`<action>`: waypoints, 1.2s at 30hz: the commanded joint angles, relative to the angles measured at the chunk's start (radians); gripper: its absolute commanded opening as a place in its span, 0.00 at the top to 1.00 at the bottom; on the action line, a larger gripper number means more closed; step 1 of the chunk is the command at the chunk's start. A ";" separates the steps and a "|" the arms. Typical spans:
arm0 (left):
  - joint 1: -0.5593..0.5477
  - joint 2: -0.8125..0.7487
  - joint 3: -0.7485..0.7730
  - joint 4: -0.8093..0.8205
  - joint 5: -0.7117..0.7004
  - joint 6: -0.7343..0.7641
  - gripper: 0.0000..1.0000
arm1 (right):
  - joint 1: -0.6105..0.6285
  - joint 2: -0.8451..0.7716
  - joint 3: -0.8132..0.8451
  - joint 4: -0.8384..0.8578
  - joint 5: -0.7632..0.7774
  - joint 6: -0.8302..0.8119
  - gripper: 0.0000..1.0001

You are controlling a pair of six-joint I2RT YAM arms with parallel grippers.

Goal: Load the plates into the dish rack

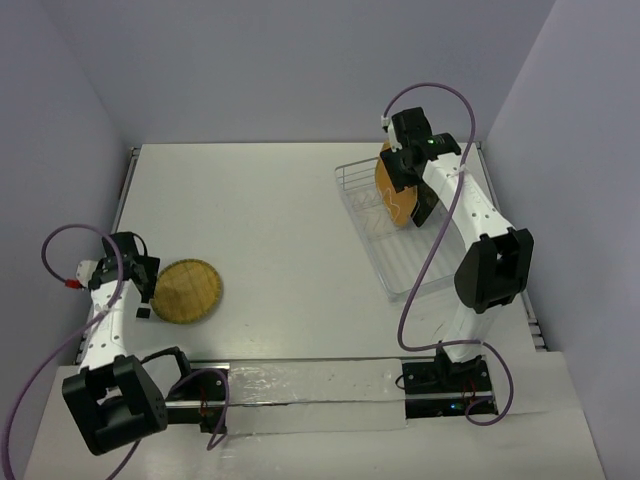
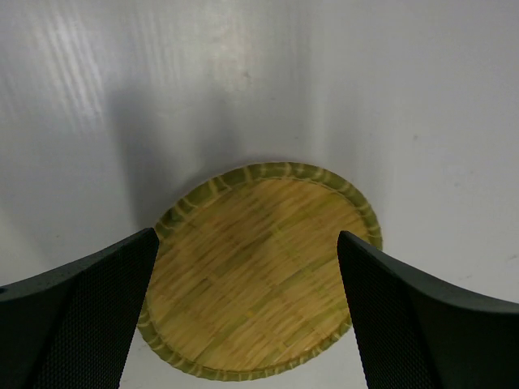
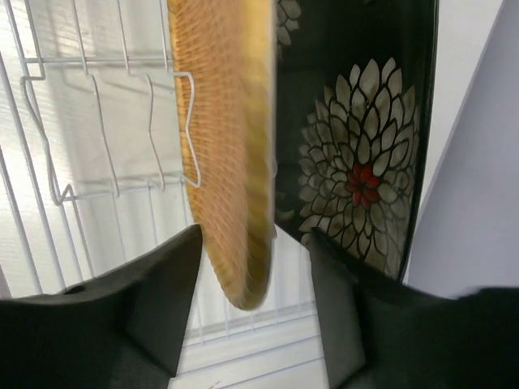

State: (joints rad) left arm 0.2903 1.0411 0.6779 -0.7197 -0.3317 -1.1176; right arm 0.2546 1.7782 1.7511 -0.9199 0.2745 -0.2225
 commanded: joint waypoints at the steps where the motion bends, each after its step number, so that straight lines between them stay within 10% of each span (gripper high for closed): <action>1: 0.045 -0.079 -0.028 -0.042 -0.012 -0.065 0.01 | 0.000 -0.024 -0.010 0.074 0.009 0.027 0.32; 14: 0.063 -0.056 -0.126 -0.013 0.014 -0.086 0.01 | -0.009 -0.159 -0.005 0.139 -0.055 0.064 0.01; 26: 0.063 0.110 -0.246 0.295 0.219 0.027 0.01 | -0.018 -0.210 0.035 0.148 -0.072 0.099 0.00; 36: 0.063 0.263 -0.265 0.444 0.318 0.080 0.38 | -0.018 -0.281 -0.029 0.167 -0.063 0.122 0.00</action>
State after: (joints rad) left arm 0.3515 1.2081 0.4833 -0.2704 -0.1028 -1.0592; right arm 0.2424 1.5774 1.7401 -0.8046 0.2032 -0.1229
